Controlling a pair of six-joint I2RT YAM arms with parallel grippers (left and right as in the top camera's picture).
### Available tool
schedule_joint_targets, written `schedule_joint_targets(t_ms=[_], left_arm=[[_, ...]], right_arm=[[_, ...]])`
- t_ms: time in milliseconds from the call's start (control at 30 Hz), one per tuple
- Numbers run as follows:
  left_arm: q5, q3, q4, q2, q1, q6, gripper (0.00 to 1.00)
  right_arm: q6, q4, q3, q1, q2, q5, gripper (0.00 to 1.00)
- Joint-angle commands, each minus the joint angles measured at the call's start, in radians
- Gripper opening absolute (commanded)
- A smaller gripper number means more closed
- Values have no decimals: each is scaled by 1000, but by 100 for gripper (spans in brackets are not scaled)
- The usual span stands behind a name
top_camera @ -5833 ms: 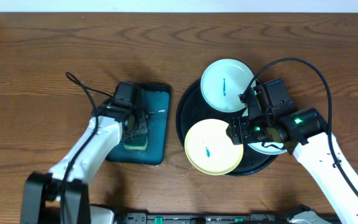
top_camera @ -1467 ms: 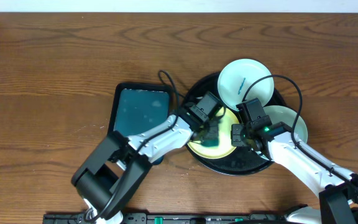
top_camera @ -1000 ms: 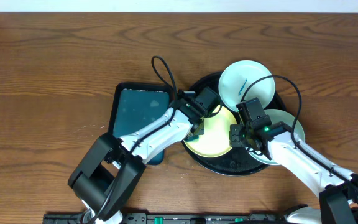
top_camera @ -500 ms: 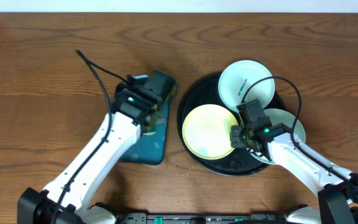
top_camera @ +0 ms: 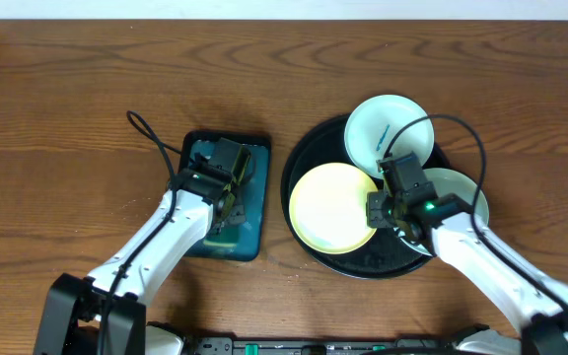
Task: Clean dirty plates on tray and stack at the side
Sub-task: 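Return the sponge to the water tray with left gripper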
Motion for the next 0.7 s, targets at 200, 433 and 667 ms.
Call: schedule_joint_targets(t_ms=[200,433,667], left_arm=[[66,82,-68,-298,5,21,82],[83,82,-78,-404,5,21,83],[83,82,-79,-399,5,21,83]], right_arm=[[-166,-92,158,18,-89,242,1],[-241,-136,239,199,-89,657,1],[-226,-207,245,429,-94,1014,1]])
